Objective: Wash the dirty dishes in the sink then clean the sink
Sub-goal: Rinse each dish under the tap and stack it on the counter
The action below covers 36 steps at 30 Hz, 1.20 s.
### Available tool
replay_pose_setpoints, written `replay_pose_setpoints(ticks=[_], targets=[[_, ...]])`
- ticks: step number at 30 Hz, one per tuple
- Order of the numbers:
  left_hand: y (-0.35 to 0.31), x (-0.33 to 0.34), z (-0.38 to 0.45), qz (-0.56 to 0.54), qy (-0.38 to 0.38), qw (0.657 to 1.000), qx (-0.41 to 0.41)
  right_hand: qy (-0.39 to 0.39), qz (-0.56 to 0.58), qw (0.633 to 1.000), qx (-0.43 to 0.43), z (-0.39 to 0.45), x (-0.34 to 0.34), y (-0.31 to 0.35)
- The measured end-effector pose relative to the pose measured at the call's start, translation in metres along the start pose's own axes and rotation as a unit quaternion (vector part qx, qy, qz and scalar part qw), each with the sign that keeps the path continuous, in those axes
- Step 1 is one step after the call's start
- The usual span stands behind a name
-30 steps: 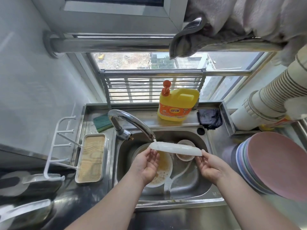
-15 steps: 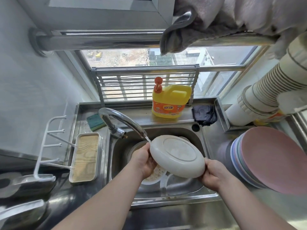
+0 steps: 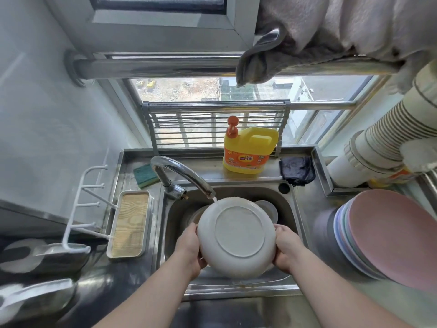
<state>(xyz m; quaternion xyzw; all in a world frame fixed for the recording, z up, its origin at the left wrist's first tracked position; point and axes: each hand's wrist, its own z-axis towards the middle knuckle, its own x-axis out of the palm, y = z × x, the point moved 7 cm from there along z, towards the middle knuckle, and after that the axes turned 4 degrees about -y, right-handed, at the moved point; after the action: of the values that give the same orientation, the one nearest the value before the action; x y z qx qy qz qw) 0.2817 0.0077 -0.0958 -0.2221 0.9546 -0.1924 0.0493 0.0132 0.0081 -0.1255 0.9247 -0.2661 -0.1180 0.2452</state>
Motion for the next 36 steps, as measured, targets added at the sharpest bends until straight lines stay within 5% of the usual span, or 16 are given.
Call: replay_pose_setpoints(ticks=[13, 26, 36], targets=[[0.009, -0.063, 0.017, -0.097, -0.084, 0.991, -0.048, 0.025, -0.072, 0.997, 0.025, -0.028, 0.067, -0.012], [0.017, -0.050, 0.025, -0.271, 0.001, 0.950, -0.152, 0.104, 0.023, 0.993, 0.052, -0.049, 0.121, 0.012], [0.055, -0.044, 0.007, -0.250, -0.022, 0.958, -0.137, 0.122, -0.166, 0.978, -0.034, -0.055, 0.175, 0.025]])
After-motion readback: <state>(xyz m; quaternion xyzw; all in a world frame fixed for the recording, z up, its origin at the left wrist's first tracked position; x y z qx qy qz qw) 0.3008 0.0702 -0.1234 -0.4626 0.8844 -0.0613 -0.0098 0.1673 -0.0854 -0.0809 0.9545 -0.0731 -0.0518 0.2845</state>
